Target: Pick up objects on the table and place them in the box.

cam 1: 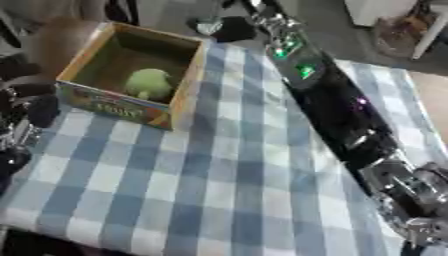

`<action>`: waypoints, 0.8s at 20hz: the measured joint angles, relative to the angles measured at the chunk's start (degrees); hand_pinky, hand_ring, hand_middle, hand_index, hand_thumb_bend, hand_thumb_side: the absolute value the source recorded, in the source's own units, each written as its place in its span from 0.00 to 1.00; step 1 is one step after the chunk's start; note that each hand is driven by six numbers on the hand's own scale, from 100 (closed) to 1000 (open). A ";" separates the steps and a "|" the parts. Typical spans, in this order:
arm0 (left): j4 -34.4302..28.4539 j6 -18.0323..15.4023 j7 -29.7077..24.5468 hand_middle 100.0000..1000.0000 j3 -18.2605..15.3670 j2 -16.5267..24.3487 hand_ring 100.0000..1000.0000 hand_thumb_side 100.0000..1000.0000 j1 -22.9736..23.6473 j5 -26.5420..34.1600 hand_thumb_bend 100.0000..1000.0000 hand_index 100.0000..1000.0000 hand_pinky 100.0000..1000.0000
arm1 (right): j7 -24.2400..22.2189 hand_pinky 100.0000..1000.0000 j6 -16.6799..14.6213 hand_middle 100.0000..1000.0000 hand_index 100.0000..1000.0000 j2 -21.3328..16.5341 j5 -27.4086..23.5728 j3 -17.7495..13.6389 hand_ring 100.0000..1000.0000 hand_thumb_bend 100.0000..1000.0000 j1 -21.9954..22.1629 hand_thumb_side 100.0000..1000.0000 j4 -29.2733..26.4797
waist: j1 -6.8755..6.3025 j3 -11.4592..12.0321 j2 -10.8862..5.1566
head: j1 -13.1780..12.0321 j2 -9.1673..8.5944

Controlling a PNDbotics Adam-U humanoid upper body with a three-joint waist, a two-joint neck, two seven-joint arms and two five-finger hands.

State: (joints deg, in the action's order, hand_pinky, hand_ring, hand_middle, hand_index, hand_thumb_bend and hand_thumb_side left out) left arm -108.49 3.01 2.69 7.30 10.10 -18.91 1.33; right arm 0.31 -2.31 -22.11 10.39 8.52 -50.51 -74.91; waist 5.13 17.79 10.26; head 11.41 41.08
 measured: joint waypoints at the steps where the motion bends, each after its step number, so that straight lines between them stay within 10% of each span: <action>1: 0.12 -0.04 0.48 0.69 -0.39 0.14 0.63 0.33 0.30 -0.23 0.58 0.80 0.49 | 1.03 0.62 0.60 0.66 0.78 -0.93 -3.17 -0.11 0.71 0.39 2.19 0.13 -3.40 | -0.24 -1.26 -0.08 | -0.70 0.22; 7: 0.73 -0.25 2.77 0.69 -2.32 1.05 0.64 0.32 1.35 -0.89 0.58 0.80 0.49 | 6.57 0.61 3.65 0.65 0.77 -3.43 -14.03 -3.02 0.71 0.24 15.10 0.15 -20.22 | -1.53 -7.10 -0.34 | -3.70 1.21; 16: 1.03 -0.48 4.67 0.69 -3.96 1.48 0.64 0.33 1.80 -1.36 0.57 0.80 0.49 | 12.49 0.60 4.03 0.63 0.77 -1.34 -14.92 -7.54 0.69 0.21 30.08 0.16 -29.65 | -2.88 -15.34 1.40 | -6.20 1.70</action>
